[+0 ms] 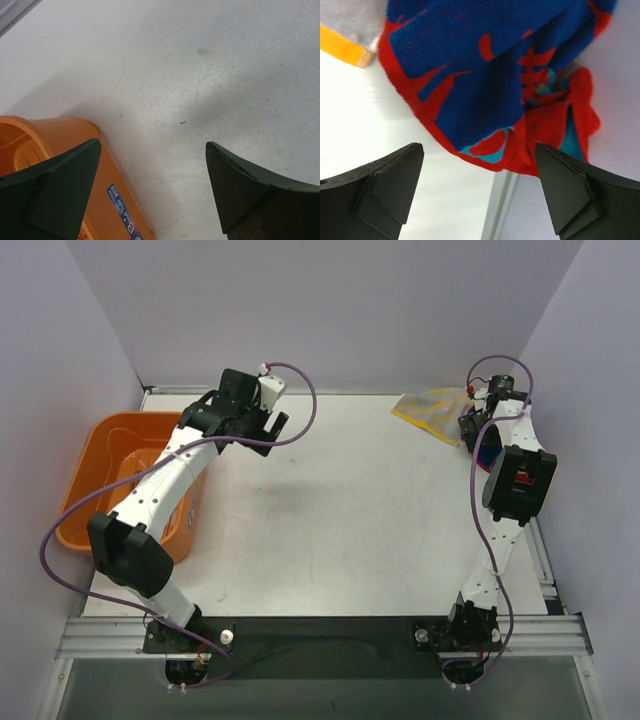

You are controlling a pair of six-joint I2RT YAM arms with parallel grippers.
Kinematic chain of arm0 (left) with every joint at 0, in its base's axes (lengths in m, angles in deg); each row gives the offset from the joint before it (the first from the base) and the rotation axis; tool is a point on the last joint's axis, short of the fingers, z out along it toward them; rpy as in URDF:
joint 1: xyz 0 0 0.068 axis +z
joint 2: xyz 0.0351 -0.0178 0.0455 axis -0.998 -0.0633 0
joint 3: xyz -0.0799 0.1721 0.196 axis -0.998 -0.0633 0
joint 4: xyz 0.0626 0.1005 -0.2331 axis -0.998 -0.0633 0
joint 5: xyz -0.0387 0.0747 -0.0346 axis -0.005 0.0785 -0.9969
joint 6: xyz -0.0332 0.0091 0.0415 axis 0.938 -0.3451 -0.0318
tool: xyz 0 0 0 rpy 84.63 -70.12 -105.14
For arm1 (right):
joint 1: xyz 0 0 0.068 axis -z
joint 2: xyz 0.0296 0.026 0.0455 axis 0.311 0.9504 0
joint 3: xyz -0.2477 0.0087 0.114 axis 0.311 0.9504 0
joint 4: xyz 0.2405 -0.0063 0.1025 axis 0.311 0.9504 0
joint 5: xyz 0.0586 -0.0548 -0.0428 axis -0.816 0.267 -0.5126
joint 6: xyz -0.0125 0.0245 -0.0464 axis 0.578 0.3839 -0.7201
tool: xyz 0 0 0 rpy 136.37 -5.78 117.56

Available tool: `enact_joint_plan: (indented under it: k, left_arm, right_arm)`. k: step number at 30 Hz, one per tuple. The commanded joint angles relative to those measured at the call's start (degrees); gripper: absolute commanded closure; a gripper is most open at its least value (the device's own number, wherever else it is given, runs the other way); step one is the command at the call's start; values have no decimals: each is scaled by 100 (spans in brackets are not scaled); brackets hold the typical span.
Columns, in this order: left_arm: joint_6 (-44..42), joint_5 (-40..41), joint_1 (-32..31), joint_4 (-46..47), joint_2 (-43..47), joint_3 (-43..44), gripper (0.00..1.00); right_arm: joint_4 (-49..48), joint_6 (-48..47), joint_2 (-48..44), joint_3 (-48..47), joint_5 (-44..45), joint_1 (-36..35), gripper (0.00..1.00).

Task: Roll the towels
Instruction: Grab a towel with the right arm

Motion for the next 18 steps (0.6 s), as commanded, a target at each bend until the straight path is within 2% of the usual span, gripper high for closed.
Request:
enact_joint_plan:
  k: [1,6,12,15,18]
  left_arm:
    - [-104,146,17,-32,138,-14,3]
    - [-130,163,25,-146,129,21,3]
    - [-157,172,17,-278,121,-32,3]
    - [-148,119,17,-322,94,-14,3]
    - [-174,145,17,-357,59,29,3]
  right_arm:
    - [294,157,0,-240,-403,4,0]
    - [636,377,299,-416,-1027,56,1]
    - [856,491,536,-530,-1415,258,21]
    - [909,465,659,-574,-1432,337,37]
    - [971,404,669,-574,-1459,382,64]
